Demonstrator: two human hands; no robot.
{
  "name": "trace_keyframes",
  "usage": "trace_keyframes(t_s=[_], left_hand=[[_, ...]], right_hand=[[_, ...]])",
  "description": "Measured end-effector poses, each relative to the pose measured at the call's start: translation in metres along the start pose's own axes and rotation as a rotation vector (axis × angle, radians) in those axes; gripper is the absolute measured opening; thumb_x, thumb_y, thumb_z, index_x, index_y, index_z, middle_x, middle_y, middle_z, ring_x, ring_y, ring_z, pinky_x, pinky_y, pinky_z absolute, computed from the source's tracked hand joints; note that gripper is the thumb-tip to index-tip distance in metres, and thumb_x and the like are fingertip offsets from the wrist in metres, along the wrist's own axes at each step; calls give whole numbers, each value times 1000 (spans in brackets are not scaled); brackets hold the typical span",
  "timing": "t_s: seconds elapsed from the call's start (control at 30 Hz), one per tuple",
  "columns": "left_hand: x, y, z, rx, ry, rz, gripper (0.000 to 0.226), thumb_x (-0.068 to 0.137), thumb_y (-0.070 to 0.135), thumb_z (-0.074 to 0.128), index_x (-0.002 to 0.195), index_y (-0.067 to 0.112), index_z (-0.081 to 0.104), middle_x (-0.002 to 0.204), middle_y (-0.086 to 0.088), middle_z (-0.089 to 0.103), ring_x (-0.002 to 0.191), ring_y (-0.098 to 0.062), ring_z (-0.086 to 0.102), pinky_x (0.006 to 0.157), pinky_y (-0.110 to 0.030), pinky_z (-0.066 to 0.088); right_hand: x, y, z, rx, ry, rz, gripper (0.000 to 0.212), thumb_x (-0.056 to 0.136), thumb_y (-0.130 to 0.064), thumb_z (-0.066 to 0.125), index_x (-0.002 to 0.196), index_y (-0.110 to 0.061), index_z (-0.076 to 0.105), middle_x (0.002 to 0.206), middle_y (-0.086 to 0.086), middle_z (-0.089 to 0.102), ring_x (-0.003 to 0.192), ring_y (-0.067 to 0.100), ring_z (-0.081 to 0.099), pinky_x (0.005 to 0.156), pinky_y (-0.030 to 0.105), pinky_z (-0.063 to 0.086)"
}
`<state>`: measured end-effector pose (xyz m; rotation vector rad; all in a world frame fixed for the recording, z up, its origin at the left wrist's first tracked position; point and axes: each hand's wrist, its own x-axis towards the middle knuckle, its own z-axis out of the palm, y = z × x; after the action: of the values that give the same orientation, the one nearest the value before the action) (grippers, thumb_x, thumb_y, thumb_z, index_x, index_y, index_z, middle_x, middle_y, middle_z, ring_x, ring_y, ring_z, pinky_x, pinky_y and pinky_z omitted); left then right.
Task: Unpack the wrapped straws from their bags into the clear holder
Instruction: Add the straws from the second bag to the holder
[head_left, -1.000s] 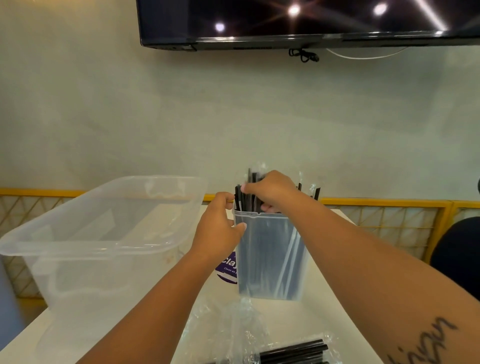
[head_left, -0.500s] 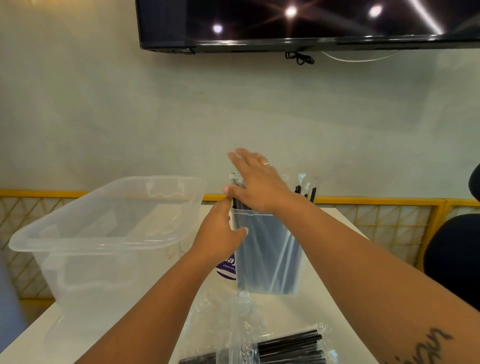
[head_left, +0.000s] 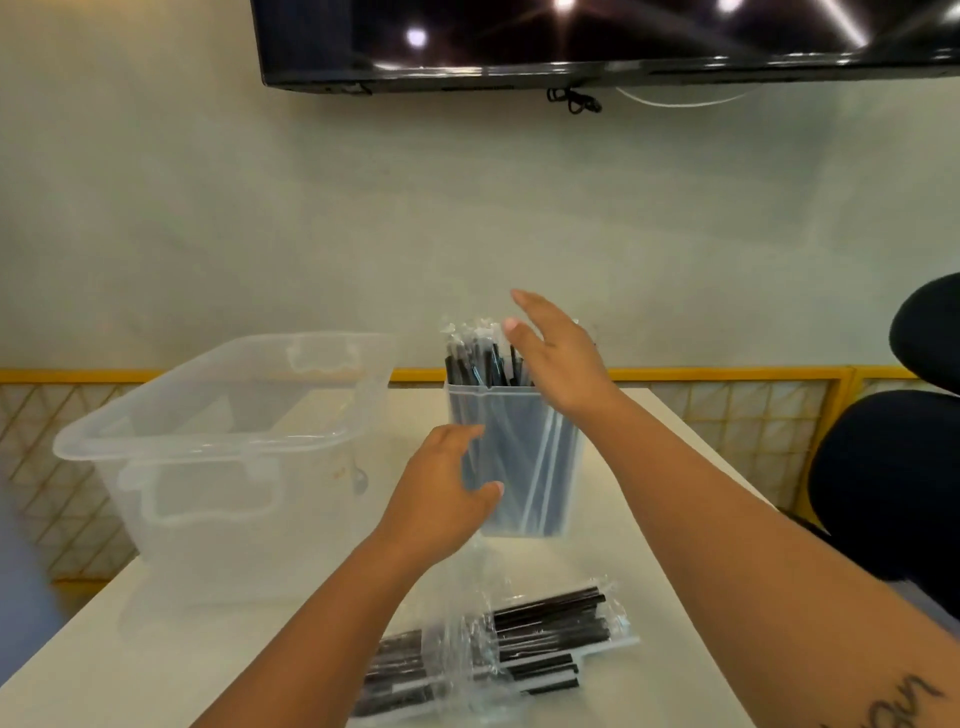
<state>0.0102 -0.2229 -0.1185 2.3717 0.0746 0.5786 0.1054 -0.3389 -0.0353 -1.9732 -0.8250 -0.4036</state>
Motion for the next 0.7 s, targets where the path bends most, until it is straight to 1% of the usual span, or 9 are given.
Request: trace_keyframes(t_s=[0.1, 0.17, 0.2, 0.27, 0.37, 0.47, 0.57, 0.63, 0.7], left_hand=[[-28, 5, 14, 47, -206, 34, 51, 85, 34, 65, 132, 27, 48, 138, 9, 43, 127, -12, 43, 106, -24, 34], [-44, 8, 23, 177, -362, 7, 52, 83, 41, 64, 130, 30, 49, 139, 12, 43, 130, -12, 39, 113, -32, 25], [-50, 9, 27, 277, -446, -1, 54, 81, 45, 64, 131, 31, 48, 139, 12, 42, 132, -12, 36, 117, -38, 15], [-58, 9, 34, 462, -577, 14, 65, 76, 50, 66, 134, 30, 45, 138, 9, 41, 134, -15, 29, 115, -50, -4], [-62, 6, 40, 609, -676, 31, 86, 67, 55, 71, 140, 28, 35, 138, 5, 40, 137, -19, 24, 111, -59, -10], [-62, 4, 46, 613, -707, -4, 87, 67, 49, 73, 141, 26, 33, 137, 3, 41, 135, -22, 28, 113, -59, -2], [-61, 3, 54, 573, -693, -32, 57, 66, 39, 73, 117, 23, 53, 115, 2, 53, 110, -21, 49, 110, -50, 20], [-60, -1, 59, 561, -663, -25, 41, 69, 33, 70, 104, 18, 58, 103, 0, 56, 91, -19, 52, 95, -37, 35], [-60, -3, 63, 573, -621, -18, 32, 72, 26, 66, 101, 13, 59, 96, -1, 54, 82, -19, 49, 75, -30, 37]], right_hand=[[-42, 17, -4, 249, 129, 139, 43, 98, -31, 42, 138, -17, 44, 144, -1, 43, 133, 10, 37, 102, 18, 26], [-75, 35, 0, 322, 154, 261, 40, 98, -33, 41, 134, -17, 50, 139, -1, 50, 126, 8, 43, 98, 19, 29], [-92, 44, 3, 347, 152, 320, 39, 98, -34, 40, 131, -18, 53, 136, 0, 52, 123, 9, 45, 97, 21, 30], [-124, 64, 9, 389, 145, 422, 38, 97, -37, 41, 127, -18, 57, 133, 0, 55, 123, 12, 47, 96, 24, 30], [-163, 87, 16, 437, 139, 562, 43, 95, -40, 44, 129, -15, 55, 137, 3, 52, 129, 17, 44, 103, 27, 28], [-184, 99, 22, 450, 96, 630, 41, 98, -35, 37, 130, -14, 53, 139, 4, 50, 128, 17, 43, 104, 27, 27], [-194, 100, 29, 516, 73, 650, 42, 99, -36, 34, 129, -15, 54, 137, 2, 50, 126, 13, 44, 101, 24, 27], [-197, 100, 33, 578, 80, 657, 42, 99, -37, 32, 130, -17, 53, 139, 0, 49, 129, 14, 43, 107, 28, 27], [-200, 100, 35, 631, 81, 663, 43, 99, -38, 29, 130, -19, 51, 139, 0, 48, 129, 14, 43, 109, 31, 27]])
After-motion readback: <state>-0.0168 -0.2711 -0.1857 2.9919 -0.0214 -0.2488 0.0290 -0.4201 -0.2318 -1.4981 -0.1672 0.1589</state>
